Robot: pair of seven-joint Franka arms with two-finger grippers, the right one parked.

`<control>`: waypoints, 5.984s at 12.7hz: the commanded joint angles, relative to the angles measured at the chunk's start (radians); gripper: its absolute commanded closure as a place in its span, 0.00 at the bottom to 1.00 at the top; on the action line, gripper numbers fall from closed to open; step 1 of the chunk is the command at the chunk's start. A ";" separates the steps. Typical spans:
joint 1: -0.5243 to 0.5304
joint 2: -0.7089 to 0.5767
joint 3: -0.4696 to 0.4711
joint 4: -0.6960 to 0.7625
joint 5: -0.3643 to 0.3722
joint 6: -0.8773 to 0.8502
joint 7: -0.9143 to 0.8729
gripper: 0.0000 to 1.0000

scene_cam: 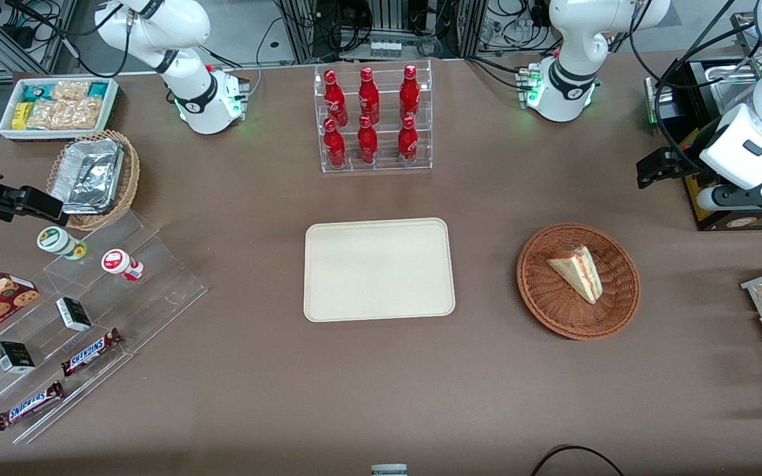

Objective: Place sandwich from basket to tray
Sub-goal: 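Move the left gripper down over the sandwich in the wicker basket, then lower the open left gripper around the wrapped sandwich and close it, then lift the sandwich and carry it with the left gripper over the tray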

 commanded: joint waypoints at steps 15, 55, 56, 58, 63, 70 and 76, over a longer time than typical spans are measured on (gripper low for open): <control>-0.002 0.053 -0.004 -0.463 -0.006 0.527 0.009 0.00; -0.016 0.165 -0.010 -0.596 -0.020 0.781 -0.791 1.00; -0.016 0.160 -0.013 -0.565 -0.020 0.732 -0.763 1.00; -0.016 0.160 -0.035 -0.482 -0.020 0.629 -0.706 1.00; -0.017 0.183 -0.160 -0.378 -0.013 0.533 -0.603 1.00; -0.261 0.441 -0.260 -0.120 0.051 0.529 -0.649 1.00; -0.479 0.698 -0.256 0.163 0.111 0.532 -0.862 1.00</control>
